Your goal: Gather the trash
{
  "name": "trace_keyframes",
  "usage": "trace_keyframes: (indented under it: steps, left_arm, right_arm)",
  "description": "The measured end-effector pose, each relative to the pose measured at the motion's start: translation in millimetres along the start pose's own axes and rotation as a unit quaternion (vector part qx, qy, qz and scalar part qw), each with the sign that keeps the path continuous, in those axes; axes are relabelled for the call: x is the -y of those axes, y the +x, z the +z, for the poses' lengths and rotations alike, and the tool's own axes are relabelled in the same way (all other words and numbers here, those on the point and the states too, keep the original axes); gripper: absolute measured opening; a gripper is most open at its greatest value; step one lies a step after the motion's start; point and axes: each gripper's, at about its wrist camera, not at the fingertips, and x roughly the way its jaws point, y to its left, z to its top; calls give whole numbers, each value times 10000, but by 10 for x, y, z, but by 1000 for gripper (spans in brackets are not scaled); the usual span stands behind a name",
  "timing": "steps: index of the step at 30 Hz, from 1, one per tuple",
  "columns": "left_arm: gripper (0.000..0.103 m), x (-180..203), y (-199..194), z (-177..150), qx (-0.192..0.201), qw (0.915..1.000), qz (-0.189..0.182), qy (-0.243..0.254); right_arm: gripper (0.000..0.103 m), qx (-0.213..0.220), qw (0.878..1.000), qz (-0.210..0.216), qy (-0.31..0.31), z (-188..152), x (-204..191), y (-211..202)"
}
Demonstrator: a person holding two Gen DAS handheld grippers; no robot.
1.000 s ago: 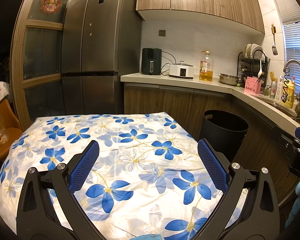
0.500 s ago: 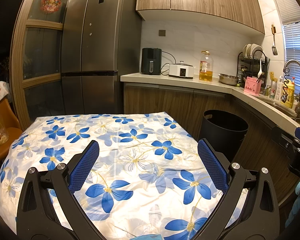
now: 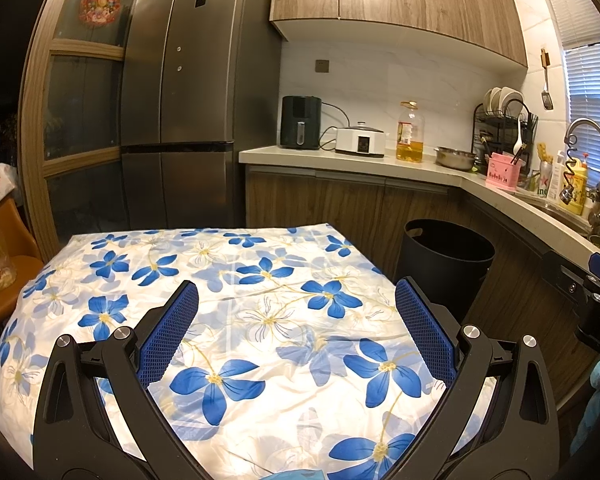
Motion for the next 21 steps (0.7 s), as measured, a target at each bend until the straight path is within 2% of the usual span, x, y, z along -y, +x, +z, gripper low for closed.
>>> trace_keyframes:
  steps: [1, 3, 7, 21]
  left_arm:
    - [97, 13, 3, -2, 1, 10000, -14, 27]
    - [84, 51, 16, -7, -27, 9999, -49, 121]
    - [77, 73, 9, -44, -54, 9998, -80, 200]
    - [77, 73, -10, -45, -50, 9997, -141, 191]
  right_arm:
    - [97, -1, 10000, 2, 4, -1, 3, 0]
    - [97, -1, 10000, -1, 4, 0, 1, -1]
    - [97, 0, 10000, -17, 0, -2, -1, 1]
    - [97, 2, 10000, -33, 18, -21, -2, -4]
